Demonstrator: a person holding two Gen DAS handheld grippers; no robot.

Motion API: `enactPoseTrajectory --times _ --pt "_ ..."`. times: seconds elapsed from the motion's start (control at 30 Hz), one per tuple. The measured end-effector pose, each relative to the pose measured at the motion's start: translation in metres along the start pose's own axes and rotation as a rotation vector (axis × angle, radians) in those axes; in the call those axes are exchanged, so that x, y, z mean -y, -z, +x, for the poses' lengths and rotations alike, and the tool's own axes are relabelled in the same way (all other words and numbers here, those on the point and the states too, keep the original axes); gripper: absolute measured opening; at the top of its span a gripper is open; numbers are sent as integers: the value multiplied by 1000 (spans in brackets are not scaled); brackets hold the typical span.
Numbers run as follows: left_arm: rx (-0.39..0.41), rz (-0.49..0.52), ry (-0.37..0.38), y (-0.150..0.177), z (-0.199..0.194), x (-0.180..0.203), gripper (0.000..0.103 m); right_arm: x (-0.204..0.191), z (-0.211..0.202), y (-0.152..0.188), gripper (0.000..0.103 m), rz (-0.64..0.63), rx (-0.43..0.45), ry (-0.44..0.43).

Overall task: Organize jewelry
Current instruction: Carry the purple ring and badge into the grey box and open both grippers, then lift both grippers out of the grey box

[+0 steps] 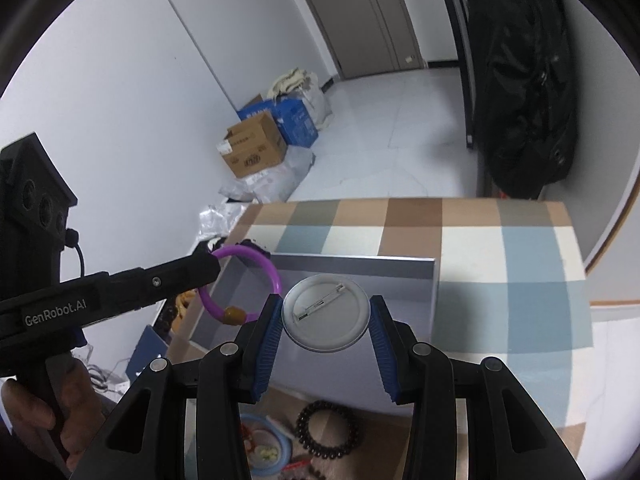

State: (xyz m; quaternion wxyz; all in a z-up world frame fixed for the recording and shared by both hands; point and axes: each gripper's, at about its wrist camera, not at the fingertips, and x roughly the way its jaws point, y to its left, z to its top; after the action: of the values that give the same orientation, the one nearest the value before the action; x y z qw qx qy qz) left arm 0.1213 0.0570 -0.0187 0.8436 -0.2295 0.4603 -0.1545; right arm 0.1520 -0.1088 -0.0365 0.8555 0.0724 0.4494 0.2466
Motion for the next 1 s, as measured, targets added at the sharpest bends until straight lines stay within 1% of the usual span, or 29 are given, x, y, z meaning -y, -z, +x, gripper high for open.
enactPoseTrajectory --times 0.07,0.13,0.17,0.2,0.23,0.27,0.3,0.33,0.37,0.4,0.47,0.5,0.53,0.57,0.6,0.7,0.77,0.8,0.9,1.0 --pt "-6 -9 2 -2 3 -2 3 2 8 -2 44 -5 -18 10" --pt "-26 -20 -7 -5 7 -3 3 3 11 -4 44 -7 -14 -3" --pt "-39 -21 -2 -7 9 -1 3 3 12 -5 50 -13 -13 0" --pt "-47 -20 11 -8 9 0 5 4 12 -5 56 -17 -12 3" --pt "-52 -15 30 -8 7 1 15 4 11 -5 57 -20 -12 -2" --pt "-53 -12 31 -8 7 1 23 3 10 -5 58 -26 -13 -12" --pt "-45 -11 28 -7 4 1 41 2 9 -5 67 -35 -13 -17" --pt "-28 -13 29 -6 0 1 55 2 7 -5 73 -46 -9 -15" --pt "-3 -15 26 -6 -5 0 58 1 4 -5 84 -56 2 -5" --pt "12 -14 22 -5 -9 -1 60 1 -1 -4 89 -67 19 12" --pt "19 -16 17 -5 -14 -4 60 2 -7 -4 90 -76 40 27" --pt "19 -19 8 -4 -16 -6 60 3 -12 -3 93 -80 53 34" --pt "25 -21 -6 -3 -18 -8 60 4 -14 -4 95 -81 61 41" --pt "30 -24 -23 -3 -20 -9 60 6 -17 -3 100 -79 74 52" --pt "36 -25 -47 -1 -21 -10 60 7 -21 -3 102 -79 87 60" --pt "50 -20 -99 4 -23 -11 61 9 -31 -2 103 -78 115 74" --pt "57 -13 -126 8 -24 -10 68 10 -36 -1 103 -74 126 79" --pt "68 -1 -143 12 -27 -7 74 11 -38 0 103 -70 127 80" --pt "111 47 -181 19 -33 2 76 12 -42 5 103 -57 120 75" --pt "123 92 -229 27 -34 9 77 10 -48 11 103 -57 120 87"
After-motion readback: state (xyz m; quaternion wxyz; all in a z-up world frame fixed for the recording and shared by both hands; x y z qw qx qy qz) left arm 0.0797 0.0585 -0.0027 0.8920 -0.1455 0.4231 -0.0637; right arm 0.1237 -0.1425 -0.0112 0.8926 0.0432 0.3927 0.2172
